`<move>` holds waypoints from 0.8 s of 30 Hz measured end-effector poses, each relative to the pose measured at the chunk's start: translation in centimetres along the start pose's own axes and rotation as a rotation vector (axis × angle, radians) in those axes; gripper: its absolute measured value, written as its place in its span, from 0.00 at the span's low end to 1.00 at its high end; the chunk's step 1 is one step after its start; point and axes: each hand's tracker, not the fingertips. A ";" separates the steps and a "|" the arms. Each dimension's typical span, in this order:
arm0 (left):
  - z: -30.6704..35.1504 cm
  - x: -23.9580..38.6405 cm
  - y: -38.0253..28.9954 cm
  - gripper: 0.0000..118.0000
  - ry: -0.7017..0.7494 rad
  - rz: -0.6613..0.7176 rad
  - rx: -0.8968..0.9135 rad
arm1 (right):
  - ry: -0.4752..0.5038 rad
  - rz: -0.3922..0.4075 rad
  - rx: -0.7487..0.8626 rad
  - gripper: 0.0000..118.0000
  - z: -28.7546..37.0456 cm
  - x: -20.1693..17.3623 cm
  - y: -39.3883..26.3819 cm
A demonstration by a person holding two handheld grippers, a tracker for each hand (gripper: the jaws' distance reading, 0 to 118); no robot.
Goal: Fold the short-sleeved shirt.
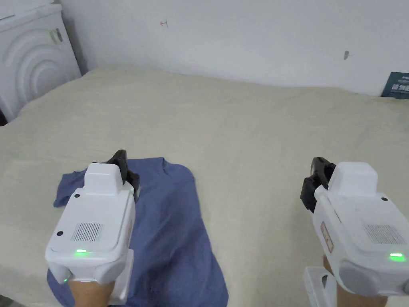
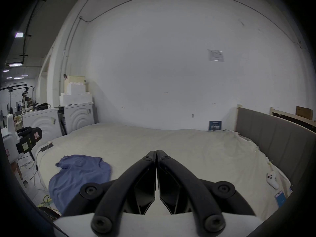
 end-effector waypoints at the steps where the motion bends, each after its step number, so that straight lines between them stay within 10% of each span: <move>1: 0.2 -1.0 -0.1 0.00 0.024 -0.002 -0.006 | 0.022 0.001 0.001 0.00 -0.3 -0.8 0.0; 24: 4.1 -11.3 -1.9 0.00 0.254 -0.024 -0.067 | 0.289 0.031 -0.004 0.00 -1.7 -12.6 1.0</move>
